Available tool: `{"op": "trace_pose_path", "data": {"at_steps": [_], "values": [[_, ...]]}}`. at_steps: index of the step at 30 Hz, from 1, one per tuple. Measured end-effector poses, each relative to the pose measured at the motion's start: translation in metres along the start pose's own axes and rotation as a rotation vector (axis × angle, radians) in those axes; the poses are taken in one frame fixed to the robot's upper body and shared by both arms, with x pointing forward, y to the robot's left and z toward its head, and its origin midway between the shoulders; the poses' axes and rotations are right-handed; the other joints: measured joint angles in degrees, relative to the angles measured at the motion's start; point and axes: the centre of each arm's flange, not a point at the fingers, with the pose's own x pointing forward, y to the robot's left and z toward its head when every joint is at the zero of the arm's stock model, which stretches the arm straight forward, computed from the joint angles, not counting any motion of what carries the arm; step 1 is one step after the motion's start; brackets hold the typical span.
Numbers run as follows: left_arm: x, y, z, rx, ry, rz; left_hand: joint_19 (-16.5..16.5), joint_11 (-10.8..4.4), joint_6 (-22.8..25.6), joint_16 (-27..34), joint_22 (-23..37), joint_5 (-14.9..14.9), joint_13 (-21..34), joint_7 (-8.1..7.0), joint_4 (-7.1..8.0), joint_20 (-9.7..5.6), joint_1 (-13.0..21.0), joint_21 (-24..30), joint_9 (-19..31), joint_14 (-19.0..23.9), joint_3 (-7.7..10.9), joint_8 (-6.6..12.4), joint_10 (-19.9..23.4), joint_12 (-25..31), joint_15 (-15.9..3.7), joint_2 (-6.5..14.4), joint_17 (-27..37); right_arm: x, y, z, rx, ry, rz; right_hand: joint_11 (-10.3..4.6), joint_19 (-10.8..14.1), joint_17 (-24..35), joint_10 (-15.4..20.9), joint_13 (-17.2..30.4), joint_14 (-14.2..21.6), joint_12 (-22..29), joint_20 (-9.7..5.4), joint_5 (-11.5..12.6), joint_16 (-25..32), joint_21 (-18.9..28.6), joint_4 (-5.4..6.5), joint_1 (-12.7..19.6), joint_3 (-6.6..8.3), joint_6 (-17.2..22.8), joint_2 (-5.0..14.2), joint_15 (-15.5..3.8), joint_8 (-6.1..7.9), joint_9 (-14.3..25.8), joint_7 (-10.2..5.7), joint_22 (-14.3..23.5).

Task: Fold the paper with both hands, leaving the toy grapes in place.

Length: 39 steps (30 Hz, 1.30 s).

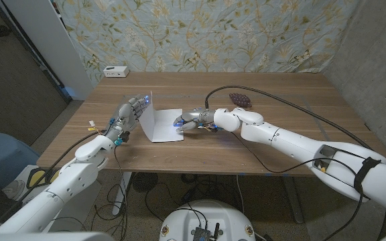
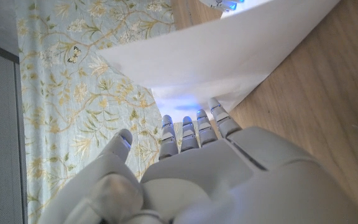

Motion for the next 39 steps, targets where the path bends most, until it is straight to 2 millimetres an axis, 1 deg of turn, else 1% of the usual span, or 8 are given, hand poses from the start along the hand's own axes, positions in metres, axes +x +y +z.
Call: {"op": "trace_pose_path", "data": {"at_steps": [6, 9, 15, 22, 25, 33, 35, 39], "values": [[0.006, 0.000, 0.009, 0.095, 0.036, -0.022, 0.0, 0.33, 0.8, 0.0, -0.1, 0.2, 0.0, -0.13, -0.46, -0.02, 1.7, 0.0, -0.2, 0.5, 1.77, 0.00, 1.3, 0.0, -0.54, 0.4, 0.0, 0.000, -0.001, -0.001, 0.002, -0.003, -0.004, 0.00, 0.0, 0.0, 0.0, 0.0, 0.0, 0.0, 0.00, 0.0, 0.0, 0.0, 0.00, 0.1, 0.00, 0.0, -0.14, 0.00, 0.00, 0.0, 0.00, 0.0], [0.008, 0.001, 0.011, 0.148, 0.060, -0.027, 0.3, 0.50, 1.7, 0.0, -0.1, 0.2, 0.0, 0.31, -0.65, -0.30, 2.1, 0.0, -0.2, 0.9, 2.65, 0.00, 2.1, 0.3, -0.54, 0.7, 0.0, 0.000, -0.001, -0.002, 0.004, -0.004, -0.004, 0.00, 0.0, 0.0, 0.0, 0.0, 0.0, 0.0, 0.00, 0.0, 0.0, -0.1, 0.00, 0.1, 0.00, 0.0, -0.14, 0.00, 0.00, 0.0, 0.03, 0.0], [0.014, 0.003, 0.015, 0.251, 0.104, -0.038, 1.8, 0.39, 4.1, 0.0, 0.0, 0.2, 0.0, 1.68, -0.05, -0.41, 2.3, 0.0, -0.2, 2.9, 3.71, 0.00, 4.3, 0.5, -0.62, 0.5, 0.0, -0.001, 0.000, -0.004, 0.006, -0.003, -0.005, 0.00, 0.0, 0.0, 0.0, 0.0, 0.0, 0.0, 0.00, 0.0, 0.2, -0.1, 0.00, 0.4, 0.00, 0.3, 0.08, 0.00, 0.00, 0.0, 0.32, 0.0], [0.019, 0.003, 0.022, 0.360, 0.139, -0.054, 2.6, 0.09, 6.2, 0.0, -0.1, 0.2, 0.0, 1.70, -0.20, -0.89, 2.8, 0.4, -0.2, 3.8, 5.01, 0.00, 6.0, 0.9, -1.38, 0.7, 0.0, -0.002, 0.000, -0.007, 0.009, -0.003, -0.007, 0.00, 0.0, 0.0, 0.0, 0.0, 0.2, 0.0, 0.00, 0.0, 0.2, 0.0, 0.00, 0.4, 0.00, 0.6, 0.09, 0.23, 0.00, 0.0, 0.00, -0.1], [0.022, 0.003, 0.027, 0.424, 0.154, -0.062, 2.9, -0.23, 7.9, 0.0, -0.1, 0.7, 0.0, 1.94, -0.55, -0.81, 4.4, 0.4, -0.2, 4.3, 6.66, 0.00, 7.0, 0.9, -1.47, 1.4, -0.2, -0.003, 0.000, -0.008, 0.010, -0.003, -0.008, 0.00, 0.0, 0.0, 0.0, 0.0, 0.2, 0.0, 0.00, 0.0, 0.2, 0.0, 0.00, 0.4, 0.00, 0.6, 0.09, 0.22, 0.00, 0.0, 0.00, -0.1], [0.029, 0.002, 0.039, 0.583, 0.186, -0.079, 3.6, -1.24, 13.5, 0.0, -0.1, 2.0, 0.0, 2.82, -2.52, -1.55, 9.8, 0.4, -0.2, 6.5, 13.18, 0.33, 11.3, 1.3, -2.60, 2.8, -0.3, -0.004, 0.000, -0.009, 0.013, -0.005, -0.013, 0.00, 0.0, 0.0, 0.0, 0.0, 0.2, 0.0, 0.00, 0.0, 0.2, 0.0, 0.20, 0.4, 0.20, 0.8, 0.09, 0.22, 0.00, 0.0, 0.20, -0.1], [0.031, 0.001, 0.043, 0.642, 0.196, -0.085, 3.8, -1.30, 14.8, 0.0, -0.1, 2.4, 0.0, 3.19, -2.63, -1.73, 10.1, 0.4, -0.2, 7.2, 14.12, 0.51, 12.4, 1.7, -2.90, 2.9, -0.3, -0.004, 0.001, -0.009, 0.015, -0.004, -0.014, 0.00, 0.0, 0.0, 0.0, 0.0, 0.2, 0.0, 0.01, 0.0, 0.2, 0.0, 0.20, 0.4, 0.20, 0.8, 0.09, 0.22, 0.00, 0.0, 0.21, -0.1], [0.037, 0.000, 0.053, 0.726, 0.204, -0.094, 4.1, -1.32, 16.1, 0.3, -0.1, 2.4, 0.0, 3.78, -2.42, -2.04, 10.5, 0.9, -0.2, 8.3, 14.47, 0.55, 13.6, 1.9, -2.94, 3.2, -0.3, -0.005, 0.001, -0.009, 0.016, -0.004, -0.015, 0.32, 0.1, 0.0, 0.3, 0.0, 0.4, 0.0, -0.12, 0.0, 0.2, 0.0, 0.20, 0.4, 0.20, 1.0, 0.08, 0.42, 0.00, 0.0, 0.41, -0.1]]}}
